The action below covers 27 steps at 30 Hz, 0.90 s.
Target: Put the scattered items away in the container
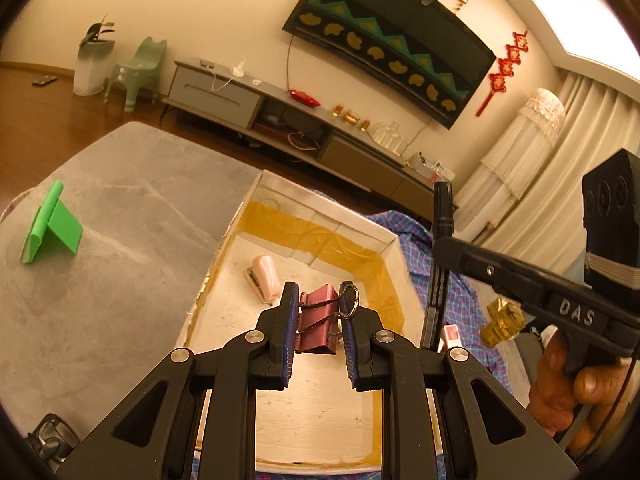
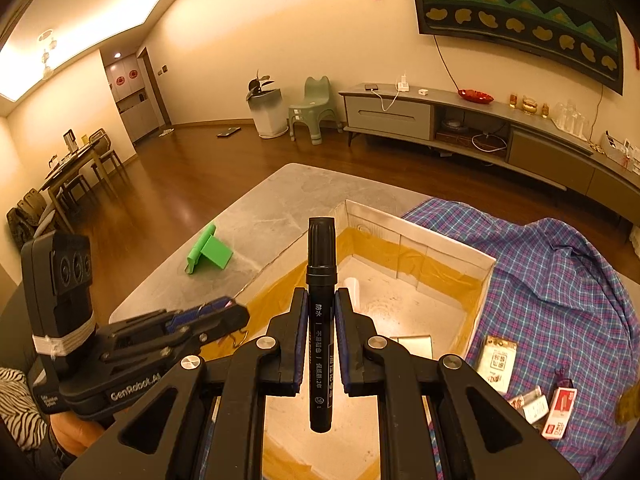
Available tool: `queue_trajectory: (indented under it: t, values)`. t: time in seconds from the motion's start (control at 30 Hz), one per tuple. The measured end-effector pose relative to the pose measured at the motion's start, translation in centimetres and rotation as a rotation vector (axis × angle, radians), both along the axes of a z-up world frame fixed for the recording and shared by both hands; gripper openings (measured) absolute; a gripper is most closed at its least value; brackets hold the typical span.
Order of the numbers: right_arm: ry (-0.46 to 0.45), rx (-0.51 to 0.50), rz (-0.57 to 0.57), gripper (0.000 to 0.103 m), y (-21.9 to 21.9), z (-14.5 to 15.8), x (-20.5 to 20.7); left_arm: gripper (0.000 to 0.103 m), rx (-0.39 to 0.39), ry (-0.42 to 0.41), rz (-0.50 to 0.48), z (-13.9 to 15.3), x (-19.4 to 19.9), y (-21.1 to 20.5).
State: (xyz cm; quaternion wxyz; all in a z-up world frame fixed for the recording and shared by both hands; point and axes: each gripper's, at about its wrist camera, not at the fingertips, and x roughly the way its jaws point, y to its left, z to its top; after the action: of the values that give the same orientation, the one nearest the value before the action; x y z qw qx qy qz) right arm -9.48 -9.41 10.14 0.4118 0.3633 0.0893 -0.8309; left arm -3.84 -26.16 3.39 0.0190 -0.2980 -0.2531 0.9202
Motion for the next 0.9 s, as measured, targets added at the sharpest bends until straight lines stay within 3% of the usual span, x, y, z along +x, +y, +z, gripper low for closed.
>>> queue_trajectory:
  t: [0.53,0.9]
  values:
    - [-0.075,0.017,-0.059,0.015,-3.2,-2.8,-7.2,0.021,-0.039,-0.040,0.002,-1.0,-0.1,0.6]
    - [-0.053,0.044,-0.079,0.015,-5.7,-4.6,-10.1,0.021,-0.067,-0.059,-0.002,-1.5,-0.1,1.0]
